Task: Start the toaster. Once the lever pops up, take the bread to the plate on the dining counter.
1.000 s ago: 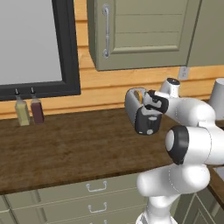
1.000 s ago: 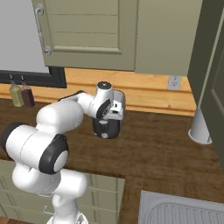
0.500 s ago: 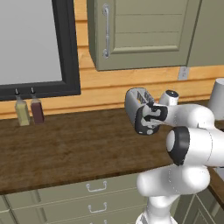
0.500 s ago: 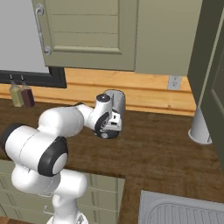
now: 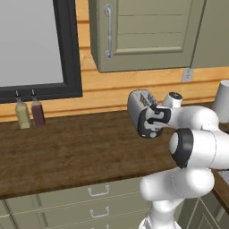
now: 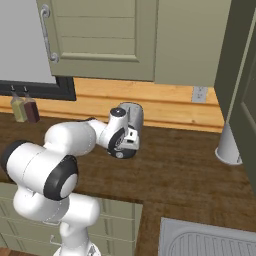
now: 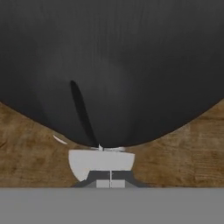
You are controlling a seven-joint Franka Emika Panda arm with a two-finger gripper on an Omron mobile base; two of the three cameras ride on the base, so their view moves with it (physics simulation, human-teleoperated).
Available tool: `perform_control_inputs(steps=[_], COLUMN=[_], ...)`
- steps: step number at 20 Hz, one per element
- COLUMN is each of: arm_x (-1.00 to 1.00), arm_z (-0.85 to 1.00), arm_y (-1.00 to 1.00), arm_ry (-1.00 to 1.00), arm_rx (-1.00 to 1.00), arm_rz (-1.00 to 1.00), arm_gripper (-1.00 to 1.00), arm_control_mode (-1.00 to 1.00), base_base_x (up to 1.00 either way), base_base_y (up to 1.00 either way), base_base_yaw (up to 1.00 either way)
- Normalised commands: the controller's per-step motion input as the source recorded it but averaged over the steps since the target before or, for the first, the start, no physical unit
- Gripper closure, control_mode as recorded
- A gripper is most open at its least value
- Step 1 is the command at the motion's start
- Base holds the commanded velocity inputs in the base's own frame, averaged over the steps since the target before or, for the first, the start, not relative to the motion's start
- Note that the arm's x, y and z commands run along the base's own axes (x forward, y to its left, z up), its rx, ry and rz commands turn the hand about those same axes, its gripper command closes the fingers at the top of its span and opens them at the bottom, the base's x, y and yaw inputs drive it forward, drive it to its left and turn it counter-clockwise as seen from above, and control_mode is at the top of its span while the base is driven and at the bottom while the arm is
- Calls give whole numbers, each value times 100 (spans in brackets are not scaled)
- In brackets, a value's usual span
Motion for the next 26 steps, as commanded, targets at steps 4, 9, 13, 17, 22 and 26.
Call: perform_control_inputs(steps=[4, 9, 13, 17, 22, 26], arm_x=[-9, -18, -38, -38, -16, 0], arm_z=[12, 69, 49, 15, 19, 10], arm_y=[0, 25, 67, 92, 99, 80], arm_ry=[-9, -7, 0, 0, 0, 0], arm_rx=[0, -8, -11, -21, -24, -20], arm_rz=[0, 0, 5, 4, 0, 0], arm_gripper=[100, 100, 100, 100, 100, 100], arm_control_mode=[-100, -100, -100, -100, -100, -100], base_base_x=[0, 0, 0, 0, 0, 0], base_base_y=[0, 0, 0, 0, 0, 0], base_base_yaw=[0, 0, 0, 0, 0, 0])
